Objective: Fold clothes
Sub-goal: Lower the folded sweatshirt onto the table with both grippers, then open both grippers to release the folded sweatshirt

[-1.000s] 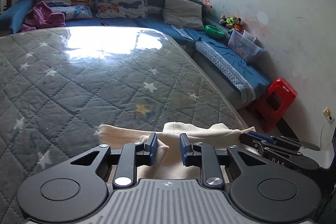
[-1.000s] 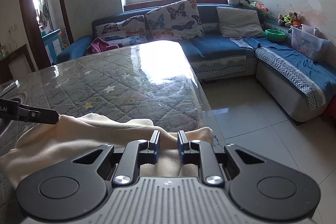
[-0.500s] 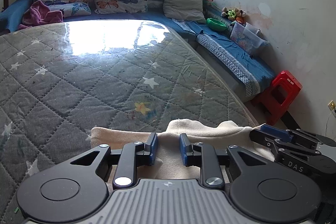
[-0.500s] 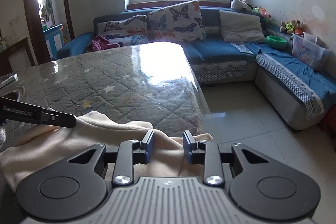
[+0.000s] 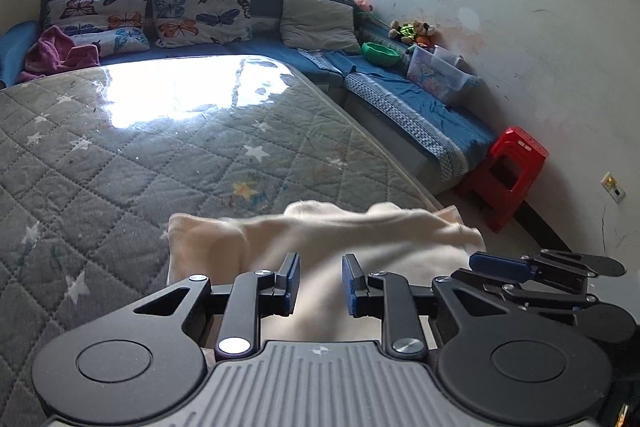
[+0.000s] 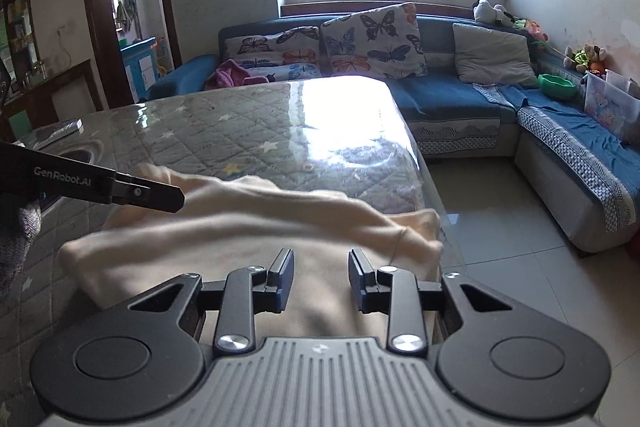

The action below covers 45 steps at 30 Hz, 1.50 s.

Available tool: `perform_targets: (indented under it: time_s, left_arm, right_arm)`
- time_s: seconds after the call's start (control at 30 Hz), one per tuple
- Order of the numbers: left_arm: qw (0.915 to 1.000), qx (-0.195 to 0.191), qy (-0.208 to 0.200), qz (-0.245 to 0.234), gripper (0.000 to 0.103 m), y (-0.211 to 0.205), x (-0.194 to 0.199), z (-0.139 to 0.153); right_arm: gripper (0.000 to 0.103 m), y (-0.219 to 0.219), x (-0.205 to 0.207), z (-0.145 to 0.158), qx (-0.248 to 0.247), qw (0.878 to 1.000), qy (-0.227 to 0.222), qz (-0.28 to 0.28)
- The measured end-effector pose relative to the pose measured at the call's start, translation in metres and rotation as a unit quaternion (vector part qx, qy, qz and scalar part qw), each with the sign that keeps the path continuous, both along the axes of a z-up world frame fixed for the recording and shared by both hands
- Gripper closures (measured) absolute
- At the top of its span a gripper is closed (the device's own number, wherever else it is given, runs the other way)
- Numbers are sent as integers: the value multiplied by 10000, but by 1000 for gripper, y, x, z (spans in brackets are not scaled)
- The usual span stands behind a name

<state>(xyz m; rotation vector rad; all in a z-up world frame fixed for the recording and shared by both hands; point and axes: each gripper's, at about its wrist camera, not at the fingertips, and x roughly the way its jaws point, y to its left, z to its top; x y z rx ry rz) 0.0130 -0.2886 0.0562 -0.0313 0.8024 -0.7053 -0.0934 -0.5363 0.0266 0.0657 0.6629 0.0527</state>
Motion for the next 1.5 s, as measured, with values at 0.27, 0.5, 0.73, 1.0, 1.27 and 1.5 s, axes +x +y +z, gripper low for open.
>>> perform_targets:
  time_s: [0.27,0.5,0.73,1.0,1.27,1.5]
  left_arm:
    - [9995,162,-137,-219,79,20,-31,-10]
    - [9987,265,-328,-303,79,30,-44,-14]
    - [9985,175,-399,-328,79,37,-52,-9]
    - [9986,283,-319,-308,79,44,-55,-16]
    - [9987,70,-423,-287,78,46,-53,-3]
    - [9995,135,-242,127,78,48,-32,-12]
  right_arm:
    - [73,9,-35,-8,-311,9994,19,121]
    - [73,18,-55,-12,-726,9969,35,307]
    - [73,23,-52,5,-674,9971,-187,310]
    - [69,30,-33,-6,-467,9984,-64,322]
    - [58,48,-43,-2,-740,9955,-89,585]
    - [53,70,-20,-3,-488,9951,-213,831]
